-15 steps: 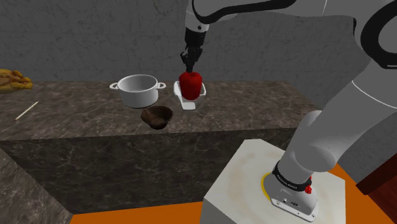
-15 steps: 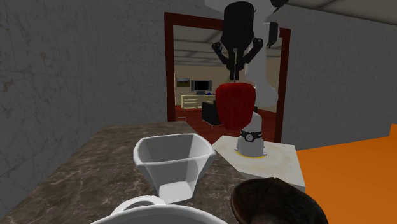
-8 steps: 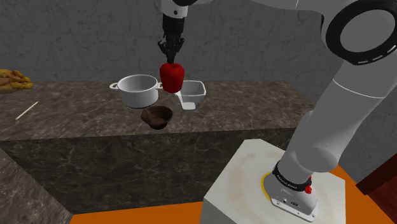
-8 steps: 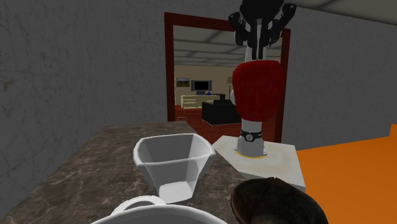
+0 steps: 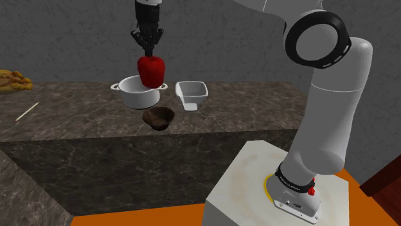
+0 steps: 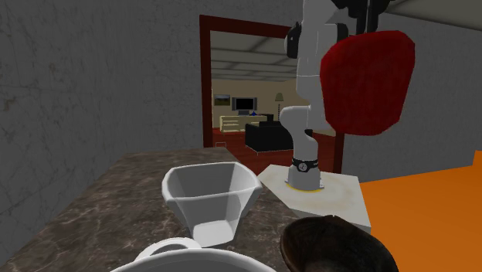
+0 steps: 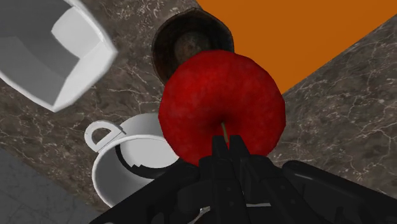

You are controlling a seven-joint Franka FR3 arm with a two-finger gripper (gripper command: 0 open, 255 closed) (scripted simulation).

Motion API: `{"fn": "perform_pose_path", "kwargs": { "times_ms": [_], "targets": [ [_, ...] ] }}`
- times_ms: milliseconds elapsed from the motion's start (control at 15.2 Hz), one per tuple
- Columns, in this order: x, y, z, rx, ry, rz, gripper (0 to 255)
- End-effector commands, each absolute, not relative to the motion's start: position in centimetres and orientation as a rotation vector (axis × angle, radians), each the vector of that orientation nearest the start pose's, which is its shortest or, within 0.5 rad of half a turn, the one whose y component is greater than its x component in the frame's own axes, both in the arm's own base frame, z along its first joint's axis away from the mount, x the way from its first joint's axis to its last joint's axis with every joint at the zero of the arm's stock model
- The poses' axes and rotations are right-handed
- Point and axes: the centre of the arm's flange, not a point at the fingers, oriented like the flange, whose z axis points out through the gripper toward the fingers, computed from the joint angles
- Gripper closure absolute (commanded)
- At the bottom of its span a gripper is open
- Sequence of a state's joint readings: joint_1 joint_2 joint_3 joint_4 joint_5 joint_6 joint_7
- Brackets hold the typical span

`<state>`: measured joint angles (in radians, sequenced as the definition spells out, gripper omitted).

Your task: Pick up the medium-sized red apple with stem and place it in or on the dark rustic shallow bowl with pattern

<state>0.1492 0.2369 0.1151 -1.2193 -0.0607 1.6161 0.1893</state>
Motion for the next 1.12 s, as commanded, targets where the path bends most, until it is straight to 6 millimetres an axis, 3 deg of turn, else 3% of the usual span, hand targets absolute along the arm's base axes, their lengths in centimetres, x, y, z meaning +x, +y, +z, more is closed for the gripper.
{"fn": "perform_pose_path", "kwargs": {
  "times_ms": [0, 1056],
  "targets": [
    [61.6, 15.2, 65.1, -3.126, -0.103, -0.259, 255],
    [61.6, 15.2, 56.7, -3.126, -0.103, -0.259, 255]
  ]
}}
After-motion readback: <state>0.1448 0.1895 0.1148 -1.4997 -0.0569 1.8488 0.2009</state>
